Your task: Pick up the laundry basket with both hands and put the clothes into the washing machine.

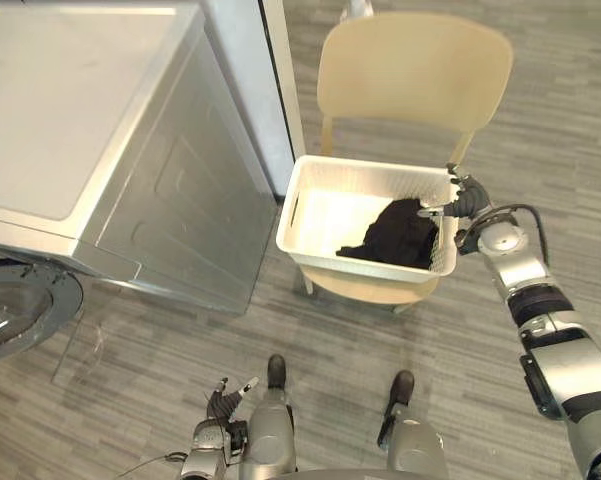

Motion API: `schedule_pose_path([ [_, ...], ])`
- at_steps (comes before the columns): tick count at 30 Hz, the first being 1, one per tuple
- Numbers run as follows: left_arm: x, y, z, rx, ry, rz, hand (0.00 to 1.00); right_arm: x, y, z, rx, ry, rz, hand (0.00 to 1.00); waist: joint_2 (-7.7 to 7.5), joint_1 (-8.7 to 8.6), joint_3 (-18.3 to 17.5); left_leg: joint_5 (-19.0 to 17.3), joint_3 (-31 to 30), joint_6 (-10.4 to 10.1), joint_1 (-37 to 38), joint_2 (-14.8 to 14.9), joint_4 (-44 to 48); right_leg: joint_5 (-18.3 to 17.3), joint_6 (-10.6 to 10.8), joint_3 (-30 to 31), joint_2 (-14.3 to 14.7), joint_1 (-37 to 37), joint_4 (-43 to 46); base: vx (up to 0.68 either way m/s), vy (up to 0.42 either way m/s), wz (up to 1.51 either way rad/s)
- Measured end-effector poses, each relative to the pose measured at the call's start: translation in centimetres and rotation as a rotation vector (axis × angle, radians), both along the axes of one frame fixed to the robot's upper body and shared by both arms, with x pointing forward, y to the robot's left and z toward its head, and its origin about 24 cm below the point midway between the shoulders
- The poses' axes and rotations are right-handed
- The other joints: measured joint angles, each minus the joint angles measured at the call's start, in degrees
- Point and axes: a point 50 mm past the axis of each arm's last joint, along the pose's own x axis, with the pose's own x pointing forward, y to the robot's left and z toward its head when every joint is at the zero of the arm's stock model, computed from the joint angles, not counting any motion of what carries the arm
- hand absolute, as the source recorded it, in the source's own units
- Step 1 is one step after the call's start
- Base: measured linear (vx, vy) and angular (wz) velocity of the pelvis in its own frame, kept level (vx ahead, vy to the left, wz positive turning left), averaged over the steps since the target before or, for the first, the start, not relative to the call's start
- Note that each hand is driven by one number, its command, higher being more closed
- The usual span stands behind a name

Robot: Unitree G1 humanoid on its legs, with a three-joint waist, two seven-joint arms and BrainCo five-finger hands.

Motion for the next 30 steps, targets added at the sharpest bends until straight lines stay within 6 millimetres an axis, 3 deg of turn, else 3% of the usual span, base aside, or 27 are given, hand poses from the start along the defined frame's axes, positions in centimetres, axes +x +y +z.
schedule_pose_path([
  [4,-0.5,0.4,-0.3,0.008,0.028,0.006,0.00,0.0,-1.3,0.7,-0.071,0.016,-0.031,0.00,-0.09,0.61,1.72,0.44,-0.15,0.16,-2.26,0.05,0.07,0.25,-0.15,-0.05,0.01,-2.33,0.45,-0.02,0.005,0.00],
  [15,0.0,0.2,0.0,-0.009,0.002,0.042,0.00,0.9,-1.7,3.1,-0.089,-0.030,-0.082,0.00,-0.44,2.12,3.88,1.80,-1.25,0.35,-6.70,-0.06,-0.16,-0.41,-0.35,-0.85,-0.55,-7.36,3.58,-0.03,-0.002,0.04],
  [21,0.9,0.1,0.5,-0.005,-0.031,0.026,0.00,0.9,-2.2,3.1,-0.063,-0.015,-0.115,0.00,-0.57,3.76,5.18,2.69,-2.45,0.43,-8.87,-0.37,-0.73,-1.09,-0.34,-1.62,-1.18,-9.85,5.82,-0.05,-0.017,0.11],
  [30,1.3,0.2,0.7,-0.004,-0.047,0.054,0.00,0.9,-2.5,3.1,-0.021,-0.029,-0.150,0.00,-0.85,4.06,6.20,4.02,-4.14,0.61,-12.36,-1.15,-0.93,-1.07,-0.34,-3.08,-1.96,-12.29,6.44,-0.02,-0.024,0.10],
])
